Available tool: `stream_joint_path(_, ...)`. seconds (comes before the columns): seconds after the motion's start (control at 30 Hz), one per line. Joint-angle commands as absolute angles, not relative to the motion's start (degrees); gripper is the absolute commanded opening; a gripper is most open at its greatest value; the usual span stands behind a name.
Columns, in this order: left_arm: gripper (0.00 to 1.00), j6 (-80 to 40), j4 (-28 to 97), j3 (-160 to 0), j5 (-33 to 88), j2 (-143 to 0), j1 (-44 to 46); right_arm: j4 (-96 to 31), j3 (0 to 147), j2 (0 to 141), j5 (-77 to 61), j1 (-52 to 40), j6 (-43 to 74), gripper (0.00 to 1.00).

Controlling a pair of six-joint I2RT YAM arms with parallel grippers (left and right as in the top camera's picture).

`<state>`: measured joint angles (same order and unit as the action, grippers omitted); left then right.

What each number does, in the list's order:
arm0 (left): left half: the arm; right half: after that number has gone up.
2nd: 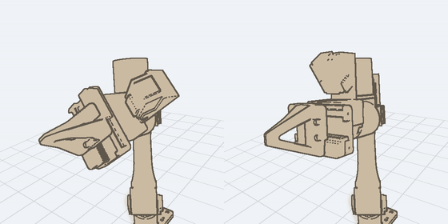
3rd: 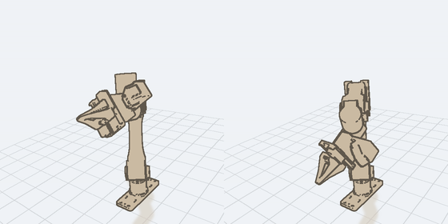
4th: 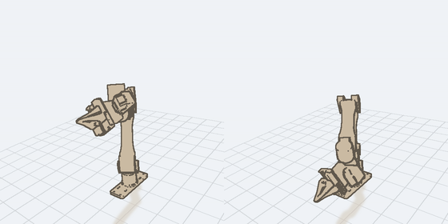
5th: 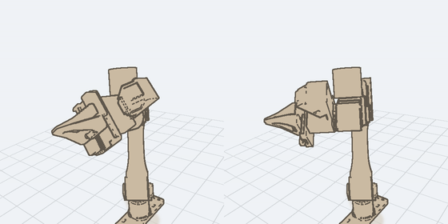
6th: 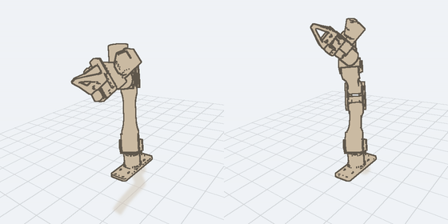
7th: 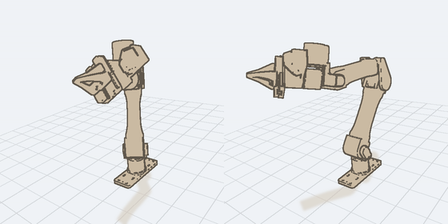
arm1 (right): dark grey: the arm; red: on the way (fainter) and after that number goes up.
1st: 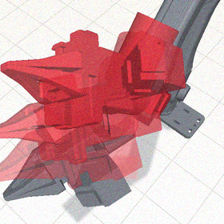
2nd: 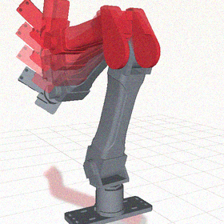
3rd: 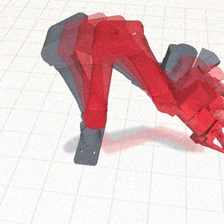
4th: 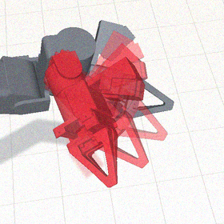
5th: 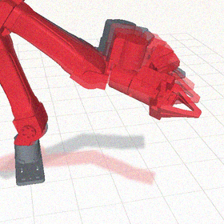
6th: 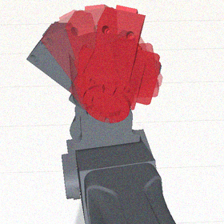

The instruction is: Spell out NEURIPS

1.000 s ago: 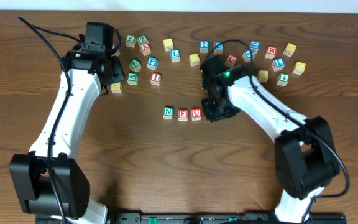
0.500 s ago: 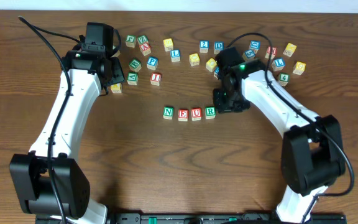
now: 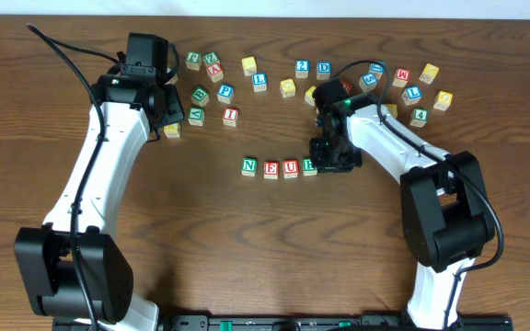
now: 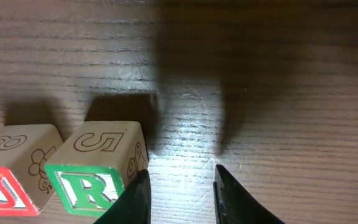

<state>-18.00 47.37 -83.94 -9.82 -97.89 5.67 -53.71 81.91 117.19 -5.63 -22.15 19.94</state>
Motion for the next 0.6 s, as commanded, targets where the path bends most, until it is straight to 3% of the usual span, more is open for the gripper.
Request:
stream_joint_path(0.0,0.65,-18.3,47.5,-84.5,-11.0,-98.5,5.4,-53.3,81.8,117.5,-6.2,-22.4,19.5,0.28)
stream_joint_path(0.57,0.65,-18.3,47.5,-84.5,-11.0,-98.5,5.4,-52.2,81.8,117.5,-6.2,-25.0,14.6,0.29)
